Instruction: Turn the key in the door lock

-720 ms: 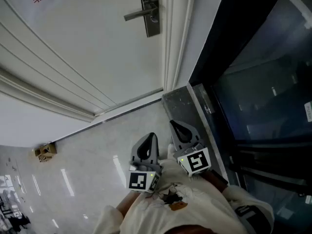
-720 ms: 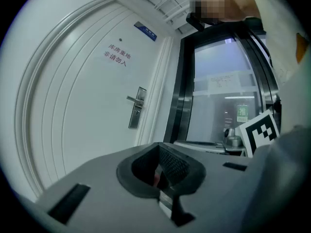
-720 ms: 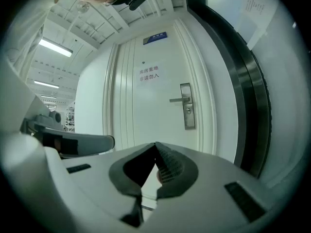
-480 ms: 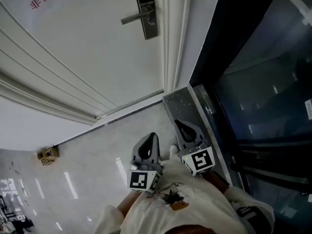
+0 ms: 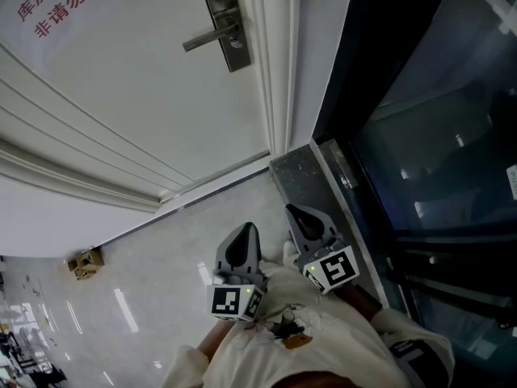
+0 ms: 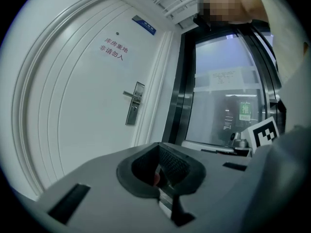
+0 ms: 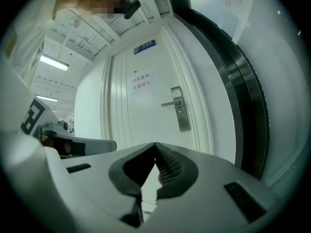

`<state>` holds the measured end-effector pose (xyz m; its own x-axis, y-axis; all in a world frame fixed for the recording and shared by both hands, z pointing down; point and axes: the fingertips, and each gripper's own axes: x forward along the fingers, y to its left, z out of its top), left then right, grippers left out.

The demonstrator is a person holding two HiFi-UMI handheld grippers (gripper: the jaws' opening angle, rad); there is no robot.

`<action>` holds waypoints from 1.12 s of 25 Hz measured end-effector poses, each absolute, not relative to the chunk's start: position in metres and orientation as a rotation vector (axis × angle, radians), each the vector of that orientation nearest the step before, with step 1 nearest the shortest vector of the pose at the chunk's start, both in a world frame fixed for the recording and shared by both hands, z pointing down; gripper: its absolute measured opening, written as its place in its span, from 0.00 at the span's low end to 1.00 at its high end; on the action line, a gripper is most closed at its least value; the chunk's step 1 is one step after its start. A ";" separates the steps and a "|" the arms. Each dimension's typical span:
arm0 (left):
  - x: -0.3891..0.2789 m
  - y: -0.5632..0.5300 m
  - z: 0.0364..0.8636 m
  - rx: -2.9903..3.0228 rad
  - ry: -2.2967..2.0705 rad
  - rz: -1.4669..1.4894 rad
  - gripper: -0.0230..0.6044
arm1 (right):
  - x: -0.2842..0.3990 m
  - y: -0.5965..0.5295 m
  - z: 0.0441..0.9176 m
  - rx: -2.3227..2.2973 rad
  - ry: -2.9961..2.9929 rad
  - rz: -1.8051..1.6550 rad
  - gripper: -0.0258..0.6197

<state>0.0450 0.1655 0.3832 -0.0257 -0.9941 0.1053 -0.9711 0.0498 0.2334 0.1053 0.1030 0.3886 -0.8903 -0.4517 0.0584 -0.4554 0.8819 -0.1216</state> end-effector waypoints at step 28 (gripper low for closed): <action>-0.125 0.023 0.367 2.053 -2.121 -0.128 0.04 | -0.074 -0.071 0.336 0.966 -2.814 -0.587 0.05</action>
